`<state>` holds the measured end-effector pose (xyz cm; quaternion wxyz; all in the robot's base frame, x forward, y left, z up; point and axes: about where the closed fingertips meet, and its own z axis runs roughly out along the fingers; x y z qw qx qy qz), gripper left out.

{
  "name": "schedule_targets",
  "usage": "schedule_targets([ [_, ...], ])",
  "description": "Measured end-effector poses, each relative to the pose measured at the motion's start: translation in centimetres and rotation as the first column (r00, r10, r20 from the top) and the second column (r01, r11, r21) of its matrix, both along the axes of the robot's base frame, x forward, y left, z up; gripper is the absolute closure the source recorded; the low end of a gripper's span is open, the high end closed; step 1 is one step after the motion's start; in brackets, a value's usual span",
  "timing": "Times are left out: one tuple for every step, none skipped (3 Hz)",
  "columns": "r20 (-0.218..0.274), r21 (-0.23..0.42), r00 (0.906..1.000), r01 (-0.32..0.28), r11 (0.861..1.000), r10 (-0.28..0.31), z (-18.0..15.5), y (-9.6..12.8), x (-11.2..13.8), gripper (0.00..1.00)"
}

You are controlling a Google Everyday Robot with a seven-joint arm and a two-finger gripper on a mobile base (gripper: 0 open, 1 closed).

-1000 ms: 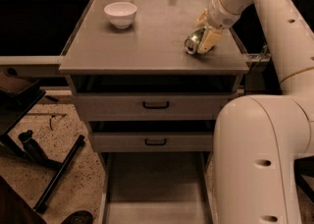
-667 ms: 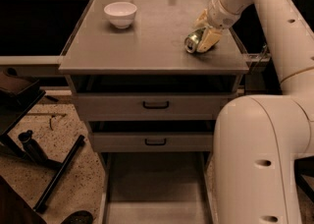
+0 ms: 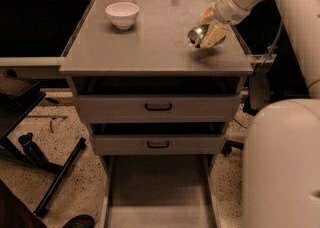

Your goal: Place green can into bottom drawer

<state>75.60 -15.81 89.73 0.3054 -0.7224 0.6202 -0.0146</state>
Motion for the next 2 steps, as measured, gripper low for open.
schedule_targets([
  [0.136, 0.084, 0.9889, 0.048, 0.995, -0.059, 7.1, -0.1, -3.5, 1.00],
  [0.279, 0.171, 0.9553, 0.051, 0.984, -0.098, 13.4, 0.2, -8.8, 1.00],
])
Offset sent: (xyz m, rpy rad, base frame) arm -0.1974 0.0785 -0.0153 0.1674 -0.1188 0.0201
